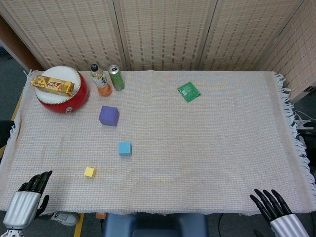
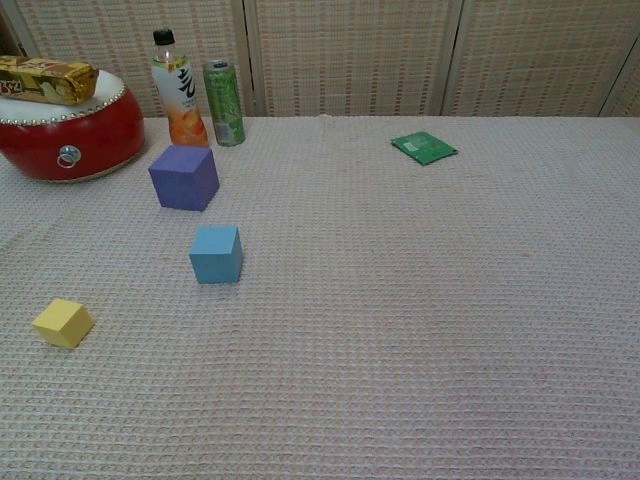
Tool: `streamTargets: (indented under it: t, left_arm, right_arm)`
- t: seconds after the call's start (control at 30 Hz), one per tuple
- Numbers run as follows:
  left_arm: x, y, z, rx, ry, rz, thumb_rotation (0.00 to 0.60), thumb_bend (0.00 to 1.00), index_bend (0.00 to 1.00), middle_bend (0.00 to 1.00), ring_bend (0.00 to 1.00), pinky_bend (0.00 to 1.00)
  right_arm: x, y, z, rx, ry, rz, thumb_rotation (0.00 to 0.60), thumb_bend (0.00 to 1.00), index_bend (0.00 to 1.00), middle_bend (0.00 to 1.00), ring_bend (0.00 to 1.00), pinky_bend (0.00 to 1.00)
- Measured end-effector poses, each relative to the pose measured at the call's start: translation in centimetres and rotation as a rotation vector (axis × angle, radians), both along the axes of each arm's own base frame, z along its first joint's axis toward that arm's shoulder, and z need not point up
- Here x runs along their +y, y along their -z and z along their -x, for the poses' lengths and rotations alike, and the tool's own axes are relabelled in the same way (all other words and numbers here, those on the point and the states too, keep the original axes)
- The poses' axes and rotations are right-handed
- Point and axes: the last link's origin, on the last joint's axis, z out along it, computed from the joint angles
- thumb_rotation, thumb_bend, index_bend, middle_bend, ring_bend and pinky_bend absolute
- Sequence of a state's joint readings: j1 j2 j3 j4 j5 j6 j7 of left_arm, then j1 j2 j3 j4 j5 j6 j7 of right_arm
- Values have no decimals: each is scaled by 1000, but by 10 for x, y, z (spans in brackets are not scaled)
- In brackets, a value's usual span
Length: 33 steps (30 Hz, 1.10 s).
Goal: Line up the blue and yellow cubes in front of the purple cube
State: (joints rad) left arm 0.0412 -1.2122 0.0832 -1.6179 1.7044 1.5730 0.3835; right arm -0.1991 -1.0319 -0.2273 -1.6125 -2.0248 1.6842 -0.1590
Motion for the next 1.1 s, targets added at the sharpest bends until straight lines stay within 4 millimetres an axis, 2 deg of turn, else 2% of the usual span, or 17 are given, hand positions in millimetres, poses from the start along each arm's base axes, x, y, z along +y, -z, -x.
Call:
streamTargets:
  t: [0.23, 0.37, 0.47, 0.5, 0.57, 0.6, 0.7, 0.73, 0.83, 1.03, 1.1]
  left_arm:
    - [3, 4, -2, -5, 18, 25, 600, 477, 13, 156, 180, 403]
    - [4, 10, -9, -52, 84, 69, 600, 470, 12, 247, 286, 555]
    - [9, 16, -18, -86, 139, 105, 600, 460, 25, 388, 455, 751]
    - [11, 17, -22, -93, 148, 109, 600, 457, 32, 467, 552, 843]
    - [18, 19, -31, -108, 165, 113, 600, 455, 39, 598, 718, 954]
    - [21, 20, -36, -114, 169, 114, 600, 455, 44, 699, 830, 993]
    - [36, 26, -53, -143, 169, 134, 600, 453, 98, 922, 989, 1000]
    - [41, 29, -59, -157, 165, 142, 600, 449, 132, 970, 1000, 1000]
    - [62, 37, -75, -217, 145, 147, 600, 436, 193, 1000, 1000, 1000]
    - [89, 47, -86, -232, 32, 157, 600, 424, 178, 1000, 1000, 1000]
    - [98, 50, -88, -235, -32, 166, 600, 414, 131, 1000, 1000, 1000]
  right_arm:
    - [-5, 1, 2, 11, 10, 2, 462, 23, 0, 0, 0, 0]
    - [-11, 5, 3, 21, 14, 5, 462, 25, 0, 0, 0, 0]
    - [-17, 7, 5, 24, 27, 9, 462, 23, 0, 0, 0, 0]
    - [-21, 9, 6, 27, 32, 10, 462, 23, 0, 0, 0, 0]
    - [-27, 10, 7, 33, 42, 12, 463, 23, 0, 0, 0, 0]
    - [-31, 11, 9, 39, 49, 14, 463, 23, 0, 0, 0, 0]
    - [-40, 16, 12, 52, 72, 16, 462, 25, 0, 0, 0, 0]
    - [-43, 17, 12, 55, 75, 16, 461, 24, 0, 0, 0, 0]
    - [-46, 20, 12, 55, 78, 24, 461, 23, 0, 0, 0, 0]
    - [-51, 15, 15, 69, 98, 77, 461, 26, 0, 0, 0, 0]
    - [-54, 12, 16, 71, 107, 101, 462, 23, 0, 0, 0, 0]
